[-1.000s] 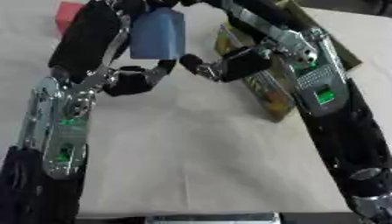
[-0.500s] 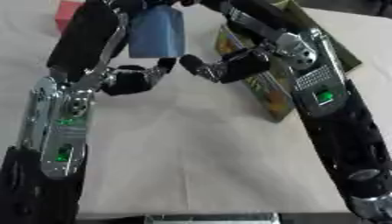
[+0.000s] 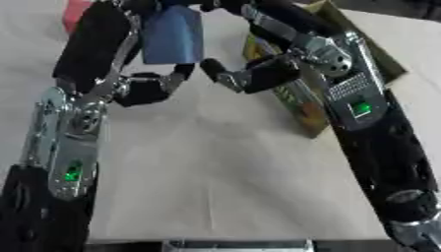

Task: Pick up the objects with one hand, pass them to the other hand, and then place them into the box on the other side of the table.

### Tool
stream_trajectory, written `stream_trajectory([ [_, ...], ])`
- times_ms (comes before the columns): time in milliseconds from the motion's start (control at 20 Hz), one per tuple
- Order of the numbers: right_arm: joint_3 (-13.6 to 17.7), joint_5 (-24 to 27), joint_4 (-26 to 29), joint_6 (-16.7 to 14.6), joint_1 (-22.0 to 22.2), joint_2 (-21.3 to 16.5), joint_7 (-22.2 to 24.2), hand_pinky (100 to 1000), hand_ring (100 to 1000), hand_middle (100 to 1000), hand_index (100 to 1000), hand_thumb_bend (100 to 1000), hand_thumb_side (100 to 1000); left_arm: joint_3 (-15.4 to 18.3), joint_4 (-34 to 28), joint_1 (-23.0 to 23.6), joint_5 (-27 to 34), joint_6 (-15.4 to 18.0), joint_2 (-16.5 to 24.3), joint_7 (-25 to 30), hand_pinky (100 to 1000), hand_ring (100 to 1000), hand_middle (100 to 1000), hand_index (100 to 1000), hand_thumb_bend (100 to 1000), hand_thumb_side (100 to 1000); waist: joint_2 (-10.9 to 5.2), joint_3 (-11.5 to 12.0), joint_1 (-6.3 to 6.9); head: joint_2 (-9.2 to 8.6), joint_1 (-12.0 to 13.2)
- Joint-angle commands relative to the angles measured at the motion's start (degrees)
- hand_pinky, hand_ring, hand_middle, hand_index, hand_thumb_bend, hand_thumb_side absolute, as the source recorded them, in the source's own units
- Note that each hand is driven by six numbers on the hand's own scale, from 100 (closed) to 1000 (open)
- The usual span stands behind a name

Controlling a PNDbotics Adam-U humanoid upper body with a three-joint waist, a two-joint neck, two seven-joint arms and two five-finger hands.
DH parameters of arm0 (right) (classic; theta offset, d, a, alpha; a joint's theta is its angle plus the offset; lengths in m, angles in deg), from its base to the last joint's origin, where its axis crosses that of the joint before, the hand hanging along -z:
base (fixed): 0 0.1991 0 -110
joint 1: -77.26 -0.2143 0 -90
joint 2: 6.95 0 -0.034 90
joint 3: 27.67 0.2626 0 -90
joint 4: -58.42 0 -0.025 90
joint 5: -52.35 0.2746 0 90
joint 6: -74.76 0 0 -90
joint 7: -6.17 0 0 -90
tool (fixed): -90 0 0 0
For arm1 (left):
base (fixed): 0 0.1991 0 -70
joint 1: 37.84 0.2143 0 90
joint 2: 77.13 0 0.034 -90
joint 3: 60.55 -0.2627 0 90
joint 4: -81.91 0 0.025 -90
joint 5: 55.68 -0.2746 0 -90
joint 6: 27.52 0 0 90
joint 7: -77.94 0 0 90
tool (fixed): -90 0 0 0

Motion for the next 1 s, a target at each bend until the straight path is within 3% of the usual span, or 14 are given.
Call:
stream_trajectory([
  [50, -0.94, 0.68, 0.14, 0.08, -1.09, -0.2, 1.55, 911, 1000, 980, 978, 115, 100, -1.5, -0.97, -2.29, -1.32, 0.63, -3.05, -1.06, 316, 344, 528, 616, 100, 100, -0.08, -0.14, -0.41, -0.34, -0.29],
  [300, -1.31, 1.9, -0.37, -0.71, -1.1, -0.5, 4.66, 941, 1000, 1000, 1000, 100, 100, -1.72, -0.05, -2.41, -3.26, 1.19, -3.41, -1.7, 319, 346, 530, 617, 100, 100, -0.08, -0.39, -0.32, -0.12, -0.22],
  [450, -1.05, 3.0, -0.46, -0.86, -1.16, -0.64, 6.0, 940, 1000, 1000, 1000, 138, 100, -1.7, 0.33, -2.68, -3.67, 1.23, -3.54, -1.94, 319, 345, 530, 617, 100, 100, -0.07, -0.34, -0.28, -0.1, -0.2],
  [700, -0.61, 3.65, -0.76, -0.97, -1.22, -0.81, 6.56, 927, 1000, 1000, 978, 205, 100, -2.01, 0.68, -3.08, -4.33, 1.54, -3.53, -2.12, 315, 339, 529, 617, 100, 100, -0.11, -0.47, -0.42, 0.09, -0.25],
  [1000, -0.6, 3.53, -1.57, -1.0, -1.35, -0.93, 6.4, 948, 1000, 1000, 1000, 179, 100, -2.92, 2.25, -3.24, -4.79, 2.58, -3.54, -2.02, 313, 335, 529, 617, 100, 100, -0.06, -0.51, -0.38, 0.15, -0.33],
])
